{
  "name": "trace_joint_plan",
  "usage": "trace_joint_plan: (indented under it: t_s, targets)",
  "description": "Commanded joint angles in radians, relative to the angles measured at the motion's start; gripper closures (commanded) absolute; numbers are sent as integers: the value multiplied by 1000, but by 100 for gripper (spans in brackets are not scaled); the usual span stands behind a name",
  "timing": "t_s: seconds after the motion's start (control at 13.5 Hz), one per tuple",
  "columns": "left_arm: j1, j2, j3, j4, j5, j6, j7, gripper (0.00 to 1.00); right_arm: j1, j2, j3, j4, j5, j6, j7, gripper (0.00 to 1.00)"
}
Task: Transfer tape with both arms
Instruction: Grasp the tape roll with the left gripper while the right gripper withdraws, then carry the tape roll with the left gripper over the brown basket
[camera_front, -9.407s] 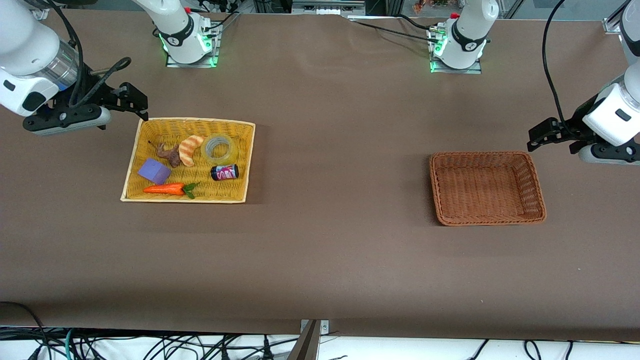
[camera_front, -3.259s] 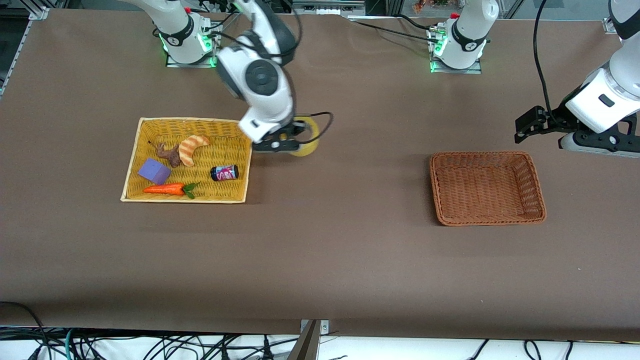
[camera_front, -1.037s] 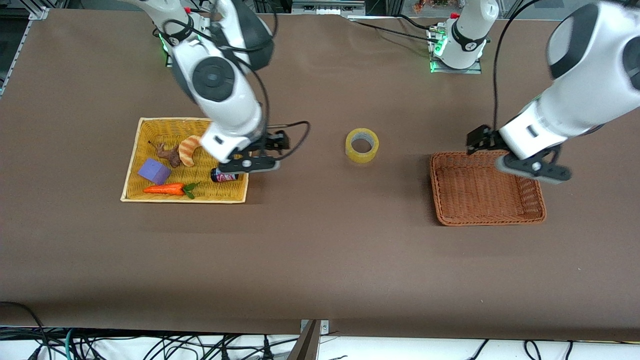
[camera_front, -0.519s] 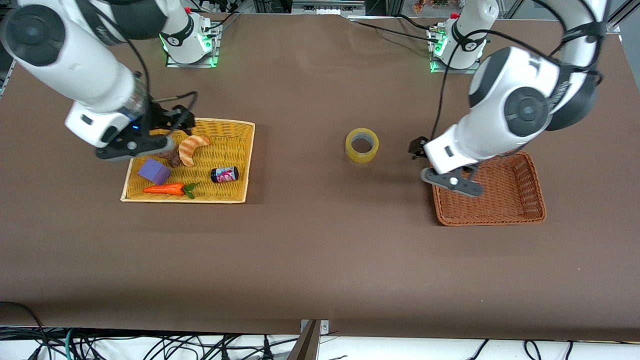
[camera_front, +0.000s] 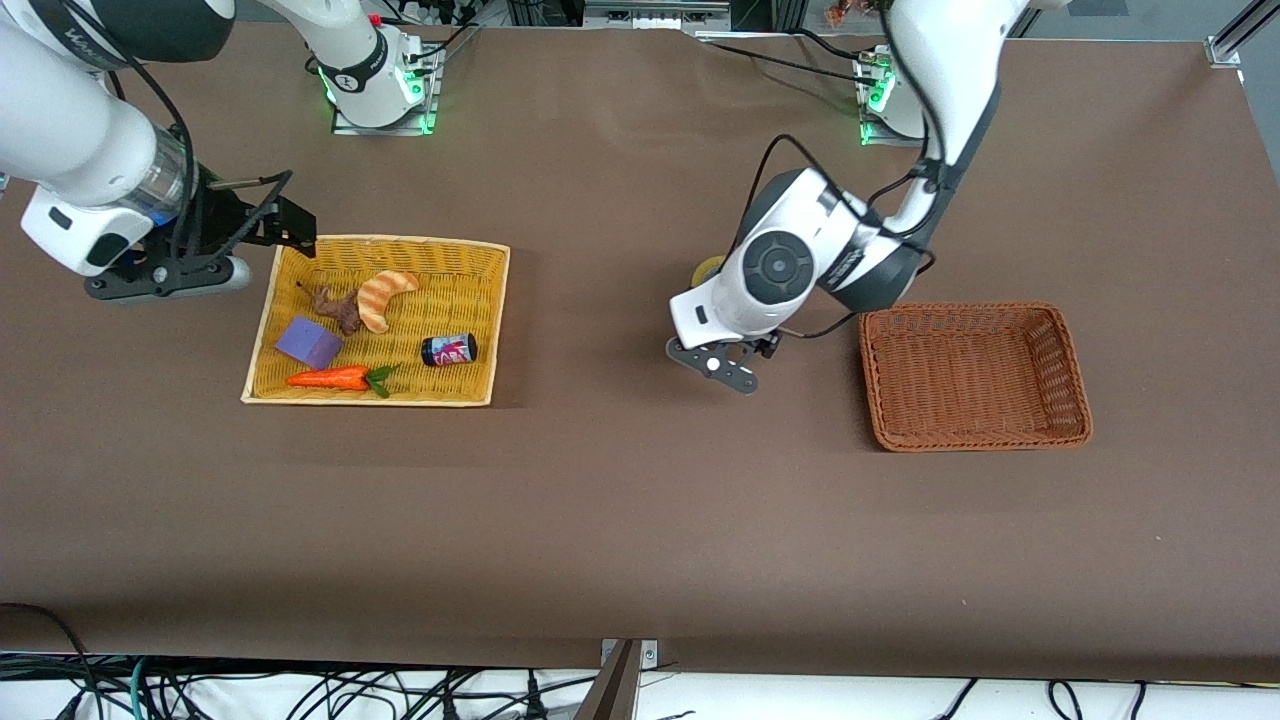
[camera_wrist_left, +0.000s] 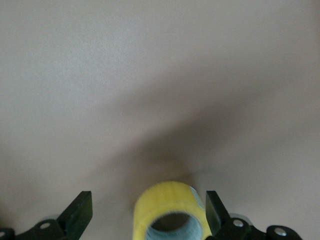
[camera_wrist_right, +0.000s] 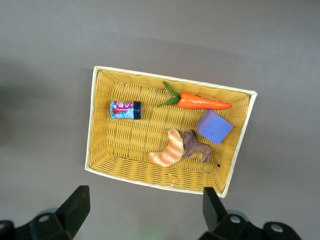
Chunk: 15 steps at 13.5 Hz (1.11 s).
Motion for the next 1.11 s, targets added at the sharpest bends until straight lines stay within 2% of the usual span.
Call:
trace_joint_plan:
  t_s: [0.0,0.15,0.37,0.52,0.67,0.81,1.04]
  targets:
    - [3,-64,8,-113,55,11,-6,0,-62,-39,66,-33,-24,19,-13,0]
    - [0,-134,5,-243,59,29,-3,0,-62,-38,65,-31,-26,17,-17,0]
    - [9,-164,-36,-395,73,210,-2,0,-62,-44,60,-30,-24,0,-34,0]
    - [-2,-165,-38,-466,73,289,-5,0,-62,-49,48,-28,-24,-1,-71,0]
    - [-3,-178,-44,-495,75,296,-5,3,-65,-50,45,-33,-23,-1,-72,0]
    - [-5,-152,-42,-494,107,354,-3,20,-71,-80,45,-78,-23,11,-72,0]
    - [-3,-127,-44,-486,238,359,5,59,-127,-96,63,-108,-21,14,-83,0]
